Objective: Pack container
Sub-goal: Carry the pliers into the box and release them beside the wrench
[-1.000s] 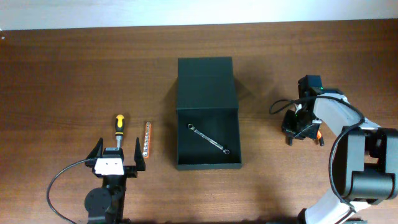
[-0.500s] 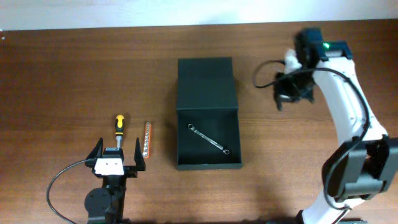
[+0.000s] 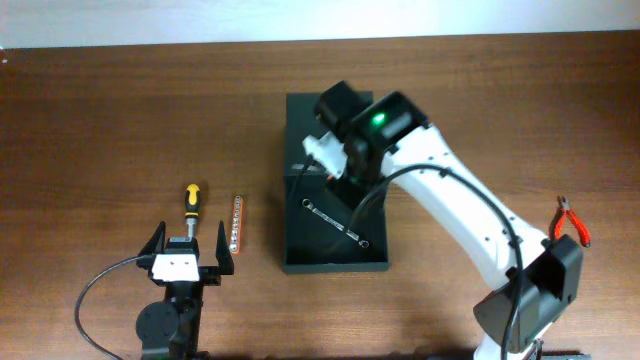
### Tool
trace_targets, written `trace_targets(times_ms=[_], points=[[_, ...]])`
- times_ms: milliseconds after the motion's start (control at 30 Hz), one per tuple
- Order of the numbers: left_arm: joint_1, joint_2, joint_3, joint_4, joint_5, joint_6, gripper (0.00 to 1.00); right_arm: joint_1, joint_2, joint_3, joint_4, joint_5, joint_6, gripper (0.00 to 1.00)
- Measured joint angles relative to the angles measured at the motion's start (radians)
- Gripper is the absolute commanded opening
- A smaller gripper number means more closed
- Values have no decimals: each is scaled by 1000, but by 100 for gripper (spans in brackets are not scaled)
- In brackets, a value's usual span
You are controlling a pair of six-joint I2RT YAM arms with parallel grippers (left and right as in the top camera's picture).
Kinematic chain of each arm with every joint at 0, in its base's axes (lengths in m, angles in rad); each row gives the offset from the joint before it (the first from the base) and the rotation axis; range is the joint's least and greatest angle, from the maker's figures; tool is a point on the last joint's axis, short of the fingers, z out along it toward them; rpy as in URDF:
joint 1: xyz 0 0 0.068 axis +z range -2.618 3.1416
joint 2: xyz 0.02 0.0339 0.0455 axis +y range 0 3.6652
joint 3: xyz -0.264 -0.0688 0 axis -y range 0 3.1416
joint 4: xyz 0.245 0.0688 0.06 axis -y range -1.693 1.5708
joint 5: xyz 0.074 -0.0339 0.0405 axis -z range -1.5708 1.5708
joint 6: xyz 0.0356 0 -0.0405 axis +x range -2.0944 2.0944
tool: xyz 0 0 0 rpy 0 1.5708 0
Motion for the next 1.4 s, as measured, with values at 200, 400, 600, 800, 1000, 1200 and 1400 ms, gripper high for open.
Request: trace_targets(times_ms=[200,400,600,800,1000,1200,1400], points=[[0,0,0,0,0,0,99,76,0,-52,40,11,-5,4],[0,0,0,0,0,0,99,84,0,-175,126,11,15,4],[0,0,0,0,0,0,99,84,0,-288,249,11,49,4],[0,0,0,0,0,0,99,84,0,-382,347,10,136,4],[0,0,0,0,0,0,99,84,0,-430,393,10,212,4],[0,0,0,0,0,0,99,84,0,-433,409,8,254,4],[0,0,0,0,0,0,99,84,0,-433,428,7,275,4]])
